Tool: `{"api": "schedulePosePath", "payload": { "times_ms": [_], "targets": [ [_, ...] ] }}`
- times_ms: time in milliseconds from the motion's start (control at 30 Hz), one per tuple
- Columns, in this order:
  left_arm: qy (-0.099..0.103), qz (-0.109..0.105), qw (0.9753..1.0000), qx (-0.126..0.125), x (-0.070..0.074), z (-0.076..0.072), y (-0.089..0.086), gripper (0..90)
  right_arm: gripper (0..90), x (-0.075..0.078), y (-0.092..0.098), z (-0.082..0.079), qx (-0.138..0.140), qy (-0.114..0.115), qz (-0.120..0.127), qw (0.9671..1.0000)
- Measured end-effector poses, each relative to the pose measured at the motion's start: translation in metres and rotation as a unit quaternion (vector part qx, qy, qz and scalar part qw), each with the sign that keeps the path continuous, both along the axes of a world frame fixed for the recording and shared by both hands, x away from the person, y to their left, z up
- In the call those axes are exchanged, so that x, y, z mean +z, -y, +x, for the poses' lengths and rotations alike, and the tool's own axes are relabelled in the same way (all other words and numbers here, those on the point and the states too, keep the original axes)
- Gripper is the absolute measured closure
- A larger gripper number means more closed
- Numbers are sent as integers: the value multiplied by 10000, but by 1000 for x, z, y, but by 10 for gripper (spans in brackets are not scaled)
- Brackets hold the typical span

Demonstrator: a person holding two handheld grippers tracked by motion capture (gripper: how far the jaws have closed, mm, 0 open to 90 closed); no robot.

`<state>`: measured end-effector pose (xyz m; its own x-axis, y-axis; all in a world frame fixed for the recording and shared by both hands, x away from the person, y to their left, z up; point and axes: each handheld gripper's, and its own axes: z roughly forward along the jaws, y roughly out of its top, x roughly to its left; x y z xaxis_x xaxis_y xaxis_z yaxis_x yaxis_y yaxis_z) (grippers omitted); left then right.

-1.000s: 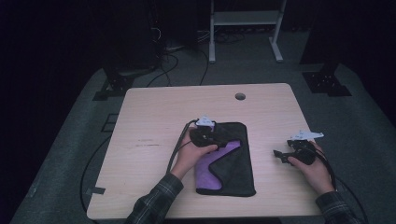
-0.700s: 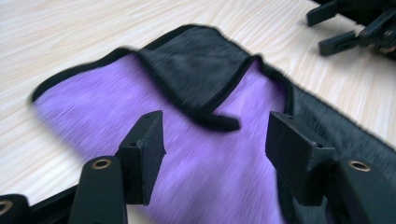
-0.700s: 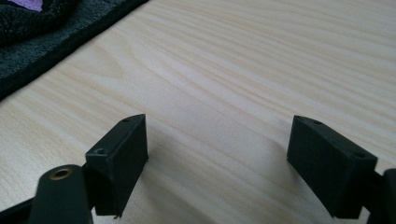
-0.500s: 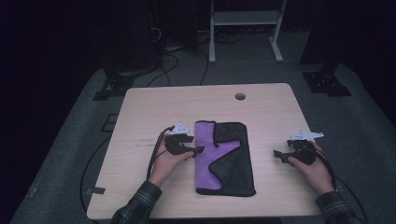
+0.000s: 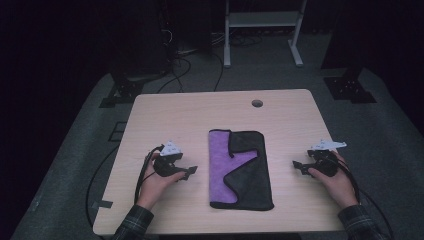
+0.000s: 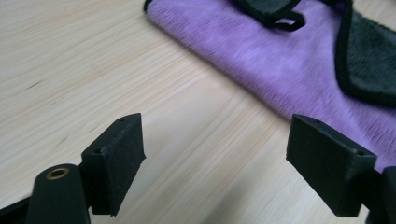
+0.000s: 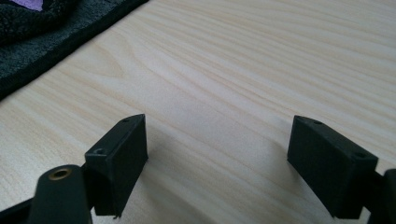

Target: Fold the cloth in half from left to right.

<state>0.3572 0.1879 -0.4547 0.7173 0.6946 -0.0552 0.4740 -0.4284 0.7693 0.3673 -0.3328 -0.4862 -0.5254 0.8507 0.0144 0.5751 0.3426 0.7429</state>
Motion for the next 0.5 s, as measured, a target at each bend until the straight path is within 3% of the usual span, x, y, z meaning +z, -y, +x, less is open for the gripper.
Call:
{"api": "schedulePosePath", "payload": {
  "times_ms": [300,500],
  "targets": [
    [-49,311,9995,79,-13,-9,-32,111,172,0,0,0,-40,-11,-12,10000],
    [-37,493,9987,116,-22,-11,-41,99,129,0,-3,0,-61,-48,-37,10000]
  ]
}}
